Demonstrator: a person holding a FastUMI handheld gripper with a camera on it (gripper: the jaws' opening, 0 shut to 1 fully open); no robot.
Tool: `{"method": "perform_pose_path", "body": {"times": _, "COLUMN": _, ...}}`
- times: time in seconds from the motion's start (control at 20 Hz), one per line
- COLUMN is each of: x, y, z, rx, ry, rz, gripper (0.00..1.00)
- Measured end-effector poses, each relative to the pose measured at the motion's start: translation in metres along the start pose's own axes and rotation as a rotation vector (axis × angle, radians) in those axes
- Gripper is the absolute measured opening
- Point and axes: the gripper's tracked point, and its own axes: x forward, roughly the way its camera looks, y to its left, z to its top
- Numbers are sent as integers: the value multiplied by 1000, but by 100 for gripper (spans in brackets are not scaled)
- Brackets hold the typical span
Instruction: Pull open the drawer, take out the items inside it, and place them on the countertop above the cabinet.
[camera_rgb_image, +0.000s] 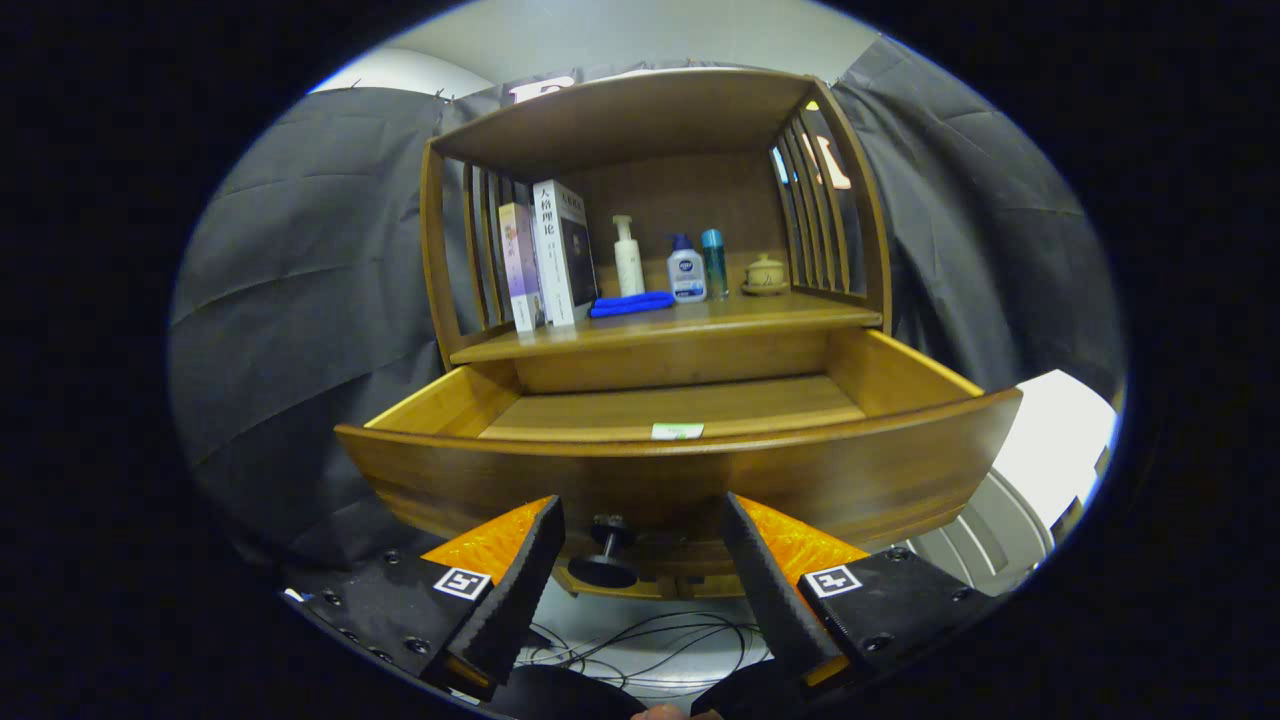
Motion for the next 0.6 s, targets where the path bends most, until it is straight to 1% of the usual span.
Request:
{"method": "perform_pose_path", "body": {"times": 0.2, "x": -9, "y": -6, "z": 40, "rx": -19, "ry": -77, "rz": -18, "gripper": 98}}
{"method": "perform_pose_path", "body": {"times": 0.4, "x": -6, "y": -17, "z": 67, "rx": -36, "ry": -112, "rz": -35, "gripper": 98}}
{"method": "perform_pose_path", "body": {"times": 0.6, "x": 5, "y": -26, "z": 90, "rx": -49, "ry": -114, "rz": -48, "gripper": 98}}
